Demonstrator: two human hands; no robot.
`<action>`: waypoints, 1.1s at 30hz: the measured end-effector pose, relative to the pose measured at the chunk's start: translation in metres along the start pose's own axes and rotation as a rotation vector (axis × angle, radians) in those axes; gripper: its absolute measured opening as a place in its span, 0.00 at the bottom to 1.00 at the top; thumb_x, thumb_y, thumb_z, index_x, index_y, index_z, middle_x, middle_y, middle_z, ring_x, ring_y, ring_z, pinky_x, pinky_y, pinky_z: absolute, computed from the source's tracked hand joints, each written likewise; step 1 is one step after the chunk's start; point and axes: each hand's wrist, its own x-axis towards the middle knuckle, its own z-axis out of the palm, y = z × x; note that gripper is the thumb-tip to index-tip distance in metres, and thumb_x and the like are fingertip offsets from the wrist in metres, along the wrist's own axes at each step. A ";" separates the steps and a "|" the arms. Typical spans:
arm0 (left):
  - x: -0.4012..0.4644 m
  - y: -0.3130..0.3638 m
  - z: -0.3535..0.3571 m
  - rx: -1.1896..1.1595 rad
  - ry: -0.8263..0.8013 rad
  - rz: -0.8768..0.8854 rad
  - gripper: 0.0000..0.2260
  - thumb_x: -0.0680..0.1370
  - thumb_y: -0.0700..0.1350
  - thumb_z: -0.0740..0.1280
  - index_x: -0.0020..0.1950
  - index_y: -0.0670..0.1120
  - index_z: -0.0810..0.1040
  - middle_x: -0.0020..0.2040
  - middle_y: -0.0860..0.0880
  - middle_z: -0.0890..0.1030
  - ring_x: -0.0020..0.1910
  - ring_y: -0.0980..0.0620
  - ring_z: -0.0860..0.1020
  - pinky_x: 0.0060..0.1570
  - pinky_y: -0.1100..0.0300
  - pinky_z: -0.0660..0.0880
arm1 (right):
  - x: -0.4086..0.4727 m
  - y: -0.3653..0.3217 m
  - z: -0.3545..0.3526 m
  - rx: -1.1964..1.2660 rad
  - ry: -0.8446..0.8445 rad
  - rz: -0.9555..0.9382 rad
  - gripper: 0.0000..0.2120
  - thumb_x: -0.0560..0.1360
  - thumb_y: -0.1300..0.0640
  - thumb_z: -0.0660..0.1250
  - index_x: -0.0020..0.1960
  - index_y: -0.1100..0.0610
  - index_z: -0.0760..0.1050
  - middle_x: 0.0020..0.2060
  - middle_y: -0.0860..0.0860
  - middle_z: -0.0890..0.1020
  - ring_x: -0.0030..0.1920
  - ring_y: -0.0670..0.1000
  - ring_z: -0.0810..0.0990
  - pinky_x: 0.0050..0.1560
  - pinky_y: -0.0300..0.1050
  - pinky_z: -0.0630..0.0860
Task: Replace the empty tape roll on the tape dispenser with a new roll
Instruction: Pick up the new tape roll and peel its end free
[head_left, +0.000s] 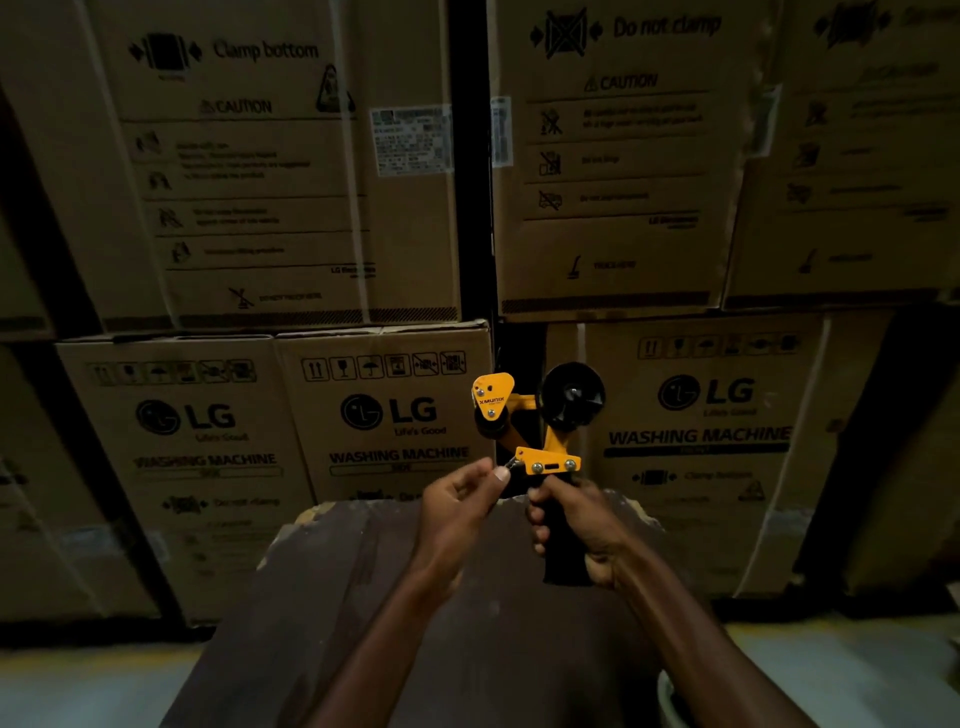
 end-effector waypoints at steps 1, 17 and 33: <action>-0.004 -0.001 -0.001 0.036 0.027 0.010 0.24 0.73 0.49 0.75 0.66 0.42 0.78 0.58 0.47 0.84 0.58 0.54 0.82 0.59 0.56 0.78 | -0.002 0.004 -0.001 -0.010 -0.002 0.004 0.06 0.75 0.60 0.65 0.39 0.57 0.76 0.30 0.52 0.75 0.27 0.50 0.72 0.31 0.45 0.72; -0.085 -0.081 -0.028 0.281 0.166 -0.019 0.07 0.77 0.39 0.71 0.54 0.46 0.83 0.46 0.54 0.85 0.45 0.63 0.83 0.44 0.69 0.78 | -0.036 0.153 -0.012 -0.030 0.124 0.350 0.05 0.75 0.55 0.70 0.45 0.57 0.81 0.30 0.54 0.80 0.29 0.52 0.77 0.32 0.44 0.75; -0.131 -0.164 -0.069 0.319 0.159 -0.311 0.06 0.77 0.40 0.71 0.46 0.52 0.83 0.43 0.54 0.85 0.41 0.66 0.81 0.44 0.71 0.75 | -0.070 0.277 -0.018 -0.009 0.173 0.706 0.06 0.78 0.57 0.63 0.44 0.58 0.76 0.28 0.53 0.77 0.26 0.52 0.75 0.28 0.41 0.73</action>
